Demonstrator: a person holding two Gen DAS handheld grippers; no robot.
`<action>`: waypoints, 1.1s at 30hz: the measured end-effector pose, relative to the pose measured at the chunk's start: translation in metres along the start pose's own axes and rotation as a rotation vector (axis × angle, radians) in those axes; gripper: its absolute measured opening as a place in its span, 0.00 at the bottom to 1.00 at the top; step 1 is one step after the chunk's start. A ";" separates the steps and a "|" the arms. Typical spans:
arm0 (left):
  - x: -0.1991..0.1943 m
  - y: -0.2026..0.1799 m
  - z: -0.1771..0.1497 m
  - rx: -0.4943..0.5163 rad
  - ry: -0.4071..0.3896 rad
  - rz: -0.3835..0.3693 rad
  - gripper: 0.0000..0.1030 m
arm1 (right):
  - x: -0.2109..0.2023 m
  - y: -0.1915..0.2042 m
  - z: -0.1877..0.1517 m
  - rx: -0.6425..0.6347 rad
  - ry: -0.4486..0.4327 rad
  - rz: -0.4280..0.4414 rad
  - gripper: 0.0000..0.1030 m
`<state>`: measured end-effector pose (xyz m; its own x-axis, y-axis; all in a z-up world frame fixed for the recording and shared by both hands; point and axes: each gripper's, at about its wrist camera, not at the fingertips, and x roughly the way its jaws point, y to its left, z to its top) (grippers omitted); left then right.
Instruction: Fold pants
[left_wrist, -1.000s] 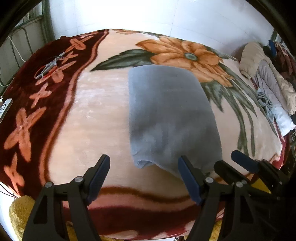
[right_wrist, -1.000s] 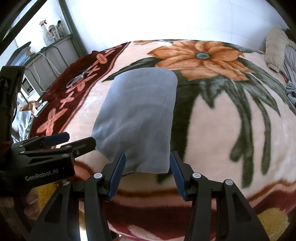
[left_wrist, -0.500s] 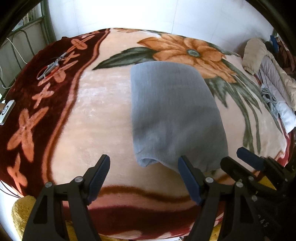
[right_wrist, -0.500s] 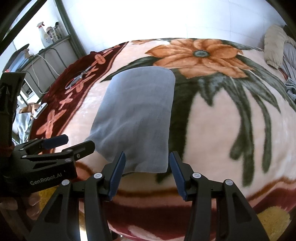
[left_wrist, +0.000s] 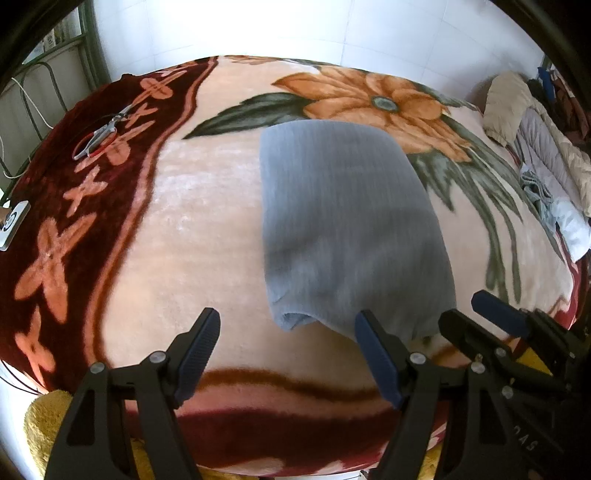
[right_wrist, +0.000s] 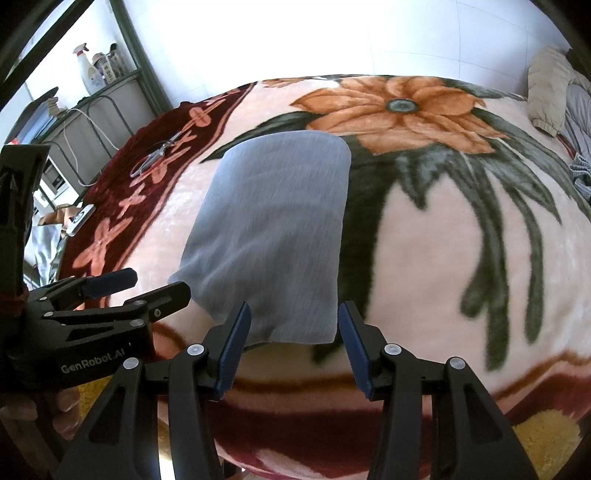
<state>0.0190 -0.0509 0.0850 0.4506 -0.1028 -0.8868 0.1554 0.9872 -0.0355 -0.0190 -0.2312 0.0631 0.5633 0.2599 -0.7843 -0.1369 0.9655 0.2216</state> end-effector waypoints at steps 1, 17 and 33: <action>0.000 -0.001 0.000 0.003 -0.001 0.001 0.76 | 0.000 0.000 0.000 0.001 0.000 0.000 0.49; 0.000 0.000 -0.001 0.001 0.002 -0.001 0.76 | 0.000 0.003 -0.001 0.003 0.003 -0.001 0.49; 0.005 0.001 -0.002 -0.003 0.015 -0.013 0.76 | 0.001 0.003 -0.001 0.005 0.005 0.000 0.49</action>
<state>0.0195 -0.0499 0.0800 0.4353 -0.1135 -0.8931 0.1583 0.9862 -0.0482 -0.0194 -0.2282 0.0619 0.5594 0.2597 -0.7872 -0.1325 0.9655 0.2243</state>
